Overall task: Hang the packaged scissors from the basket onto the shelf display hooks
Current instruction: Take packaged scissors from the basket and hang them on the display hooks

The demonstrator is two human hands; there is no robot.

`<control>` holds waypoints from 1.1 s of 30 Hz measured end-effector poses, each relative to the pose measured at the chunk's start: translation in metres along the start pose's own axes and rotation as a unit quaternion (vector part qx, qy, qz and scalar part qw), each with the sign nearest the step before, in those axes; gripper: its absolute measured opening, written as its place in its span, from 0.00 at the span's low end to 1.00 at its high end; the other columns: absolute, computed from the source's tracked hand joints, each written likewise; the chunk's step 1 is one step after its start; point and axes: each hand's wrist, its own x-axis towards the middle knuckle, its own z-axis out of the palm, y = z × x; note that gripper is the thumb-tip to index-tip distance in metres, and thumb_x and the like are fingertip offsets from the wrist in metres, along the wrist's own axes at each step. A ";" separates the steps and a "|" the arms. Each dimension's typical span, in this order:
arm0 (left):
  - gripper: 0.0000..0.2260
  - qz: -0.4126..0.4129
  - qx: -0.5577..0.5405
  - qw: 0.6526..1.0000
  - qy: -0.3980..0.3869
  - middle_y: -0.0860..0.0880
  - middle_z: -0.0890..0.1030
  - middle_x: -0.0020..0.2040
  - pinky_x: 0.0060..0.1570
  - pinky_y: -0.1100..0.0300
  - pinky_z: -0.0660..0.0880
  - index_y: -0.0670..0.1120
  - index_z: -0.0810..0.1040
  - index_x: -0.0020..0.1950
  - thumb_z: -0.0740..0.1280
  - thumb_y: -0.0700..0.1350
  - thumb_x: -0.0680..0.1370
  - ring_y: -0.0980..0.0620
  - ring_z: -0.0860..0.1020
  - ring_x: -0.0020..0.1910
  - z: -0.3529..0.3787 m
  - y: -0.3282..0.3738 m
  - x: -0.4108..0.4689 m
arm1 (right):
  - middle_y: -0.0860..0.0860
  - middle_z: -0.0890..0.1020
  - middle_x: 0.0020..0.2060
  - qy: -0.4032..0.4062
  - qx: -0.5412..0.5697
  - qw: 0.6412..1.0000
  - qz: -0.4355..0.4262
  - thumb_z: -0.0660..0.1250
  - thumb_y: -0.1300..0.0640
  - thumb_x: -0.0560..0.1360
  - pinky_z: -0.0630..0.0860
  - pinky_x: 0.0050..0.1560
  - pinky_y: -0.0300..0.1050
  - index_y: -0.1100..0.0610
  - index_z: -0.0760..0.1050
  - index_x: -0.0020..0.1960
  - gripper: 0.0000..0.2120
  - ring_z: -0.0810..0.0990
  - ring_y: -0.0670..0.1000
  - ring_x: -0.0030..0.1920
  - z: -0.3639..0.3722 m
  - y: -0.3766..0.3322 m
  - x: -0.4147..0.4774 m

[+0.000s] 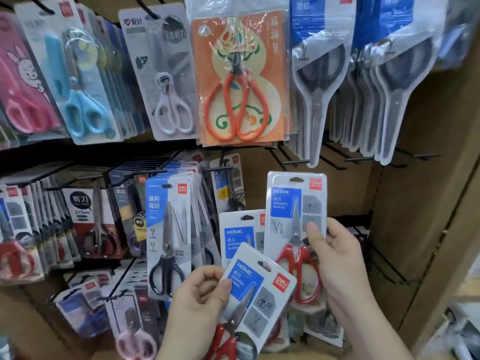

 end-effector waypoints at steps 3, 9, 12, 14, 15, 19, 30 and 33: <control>0.04 0.005 0.014 1.000 0.013 0.41 0.85 0.36 0.30 0.65 0.74 0.39 0.79 0.45 0.68 0.31 0.76 0.51 0.78 0.30 -0.008 0.002 -0.001 | 0.45 0.87 0.42 0.005 -0.030 1.000 -0.009 0.63 0.52 0.80 0.83 0.41 0.47 0.50 0.78 0.52 0.06 0.87 0.47 0.44 0.002 -0.005 0.006; 0.03 0.011 0.023 0.999 0.026 0.41 0.85 0.36 0.29 0.66 0.74 0.38 0.79 0.46 0.69 0.31 0.75 0.52 0.77 0.29 -0.011 0.004 -0.007 | 0.46 0.87 0.40 0.037 -0.080 0.996 -0.028 0.64 0.52 0.80 0.83 0.43 0.48 0.51 0.80 0.48 0.07 0.87 0.47 0.42 0.006 -0.004 0.019; 0.03 0.017 0.030 0.999 0.027 0.39 0.84 0.36 0.29 0.67 0.74 0.38 0.79 0.46 0.69 0.31 0.75 0.52 0.77 0.29 -0.011 0.005 -0.008 | 0.46 0.87 0.39 0.034 -0.107 0.993 -0.034 0.64 0.52 0.80 0.83 0.41 0.47 0.51 0.79 0.47 0.07 0.86 0.47 0.40 0.003 -0.004 0.021; 0.03 0.023 0.036 0.999 0.030 0.38 0.84 0.36 0.29 0.66 0.73 0.38 0.80 0.45 0.69 0.31 0.75 0.48 0.76 0.30 -0.012 0.004 -0.008 | 0.46 0.87 0.39 0.028 -0.123 0.991 -0.034 0.65 0.51 0.80 0.84 0.42 0.48 0.51 0.79 0.47 0.07 0.87 0.47 0.41 0.001 -0.005 0.022; 0.03 0.027 0.040 0.998 0.033 0.38 0.84 0.35 0.29 0.66 0.73 0.38 0.80 0.44 0.70 0.31 0.75 0.47 0.76 0.31 -0.012 0.004 -0.008 | 0.46 0.87 0.39 0.027 -0.128 0.991 -0.034 0.65 0.52 0.80 0.84 0.42 0.48 0.51 0.79 0.47 0.06 0.87 0.46 0.41 0.000 -0.005 0.023; 0.04 0.037 0.051 0.997 0.033 0.41 0.84 0.35 0.31 0.66 0.74 0.39 0.80 0.44 0.70 0.31 0.75 0.50 0.77 0.31 -0.013 0.004 -0.008 | 0.49 0.87 0.38 0.040 -0.143 0.989 -0.027 0.66 0.52 0.80 0.84 0.44 0.56 0.53 0.80 0.46 0.08 0.87 0.51 0.41 0.003 0.002 0.032; 0.04 0.041 0.060 0.997 0.026 0.43 0.85 0.36 0.35 0.64 0.75 0.41 0.80 0.45 0.70 0.33 0.75 0.52 0.78 0.32 -0.002 -0.001 -0.006 | 0.55 0.75 0.67 0.045 -0.237 0.966 0.093 0.61 0.45 0.81 0.75 0.63 0.57 0.53 0.64 0.74 0.24 0.76 0.56 0.65 0.021 0.010 0.081; 0.04 0.051 0.061 0.996 0.039 0.45 0.85 0.36 0.36 0.64 0.76 0.42 0.80 0.45 0.70 0.33 0.75 0.56 0.79 0.31 0.005 0.000 -0.003 | 0.51 0.78 0.64 0.005 -0.234 0.971 0.049 0.60 0.46 0.82 0.74 0.60 0.49 0.51 0.70 0.70 0.19 0.78 0.50 0.60 0.004 0.007 0.048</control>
